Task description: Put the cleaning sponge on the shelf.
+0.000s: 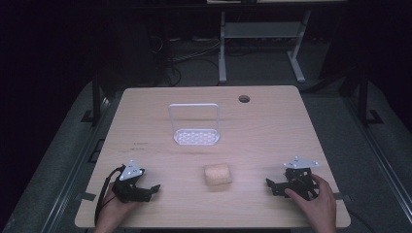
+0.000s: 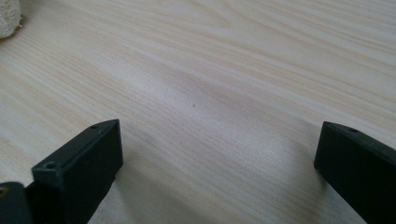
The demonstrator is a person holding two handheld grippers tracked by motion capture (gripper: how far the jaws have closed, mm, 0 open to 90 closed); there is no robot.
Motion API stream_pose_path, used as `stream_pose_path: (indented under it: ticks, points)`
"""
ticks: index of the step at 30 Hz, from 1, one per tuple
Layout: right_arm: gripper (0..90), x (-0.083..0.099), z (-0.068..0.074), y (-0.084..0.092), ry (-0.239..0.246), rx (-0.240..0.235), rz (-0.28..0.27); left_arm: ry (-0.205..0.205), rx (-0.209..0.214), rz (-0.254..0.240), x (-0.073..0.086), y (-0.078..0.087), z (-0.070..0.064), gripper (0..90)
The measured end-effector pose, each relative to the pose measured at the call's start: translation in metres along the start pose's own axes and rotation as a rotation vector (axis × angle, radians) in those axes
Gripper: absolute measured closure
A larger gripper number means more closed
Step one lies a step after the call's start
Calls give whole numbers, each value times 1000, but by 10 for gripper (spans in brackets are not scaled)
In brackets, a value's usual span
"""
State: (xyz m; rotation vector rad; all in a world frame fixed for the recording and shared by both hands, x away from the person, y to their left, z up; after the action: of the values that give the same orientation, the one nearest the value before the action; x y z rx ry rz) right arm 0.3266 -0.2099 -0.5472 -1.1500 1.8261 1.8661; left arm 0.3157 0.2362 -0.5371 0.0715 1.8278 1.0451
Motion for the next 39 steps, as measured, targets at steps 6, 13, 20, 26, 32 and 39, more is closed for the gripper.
stream_pose_path:
  ticks: [6, 13, 20, 26, 32, 39]
  points:
    - [9, 0, 0, 0, 0, -1, 0, 7, 15, -2, 0, 1, 0, 129]
    - [9, 0, 0, 0, 0, -2, 0, 19, 32, 0, -3, 2, -2, 136]
    - [9, -1, 0, -1, 2, -3, 1, 8, 52, -10, -11, 4, -6, 136]
    - [9, -1, 0, -1, 2, -5, 2, -3, 69, -9, -18, 1, -11, 136]
    - [9, -1, 0, -1, -1, -5, 3, -20, 92, -20, -27, -1, -18, 136]
    - [9, -1, 0, -1, 3, -7, -1, -43, 114, -27, -38, -4, -26, 137]
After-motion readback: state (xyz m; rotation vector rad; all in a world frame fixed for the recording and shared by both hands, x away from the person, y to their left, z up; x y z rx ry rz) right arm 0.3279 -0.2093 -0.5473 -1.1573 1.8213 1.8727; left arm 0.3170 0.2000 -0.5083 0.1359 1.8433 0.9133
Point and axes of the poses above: each handheld gripper's, and its own axes: y roughly backward along the jaws, x roughly out of its underside, z roughly to its left, the point moved 9 cm from there along -y, roughly forward along the jaws, and after that the axes turned 12 degrees about x, right-handed, at the moved point
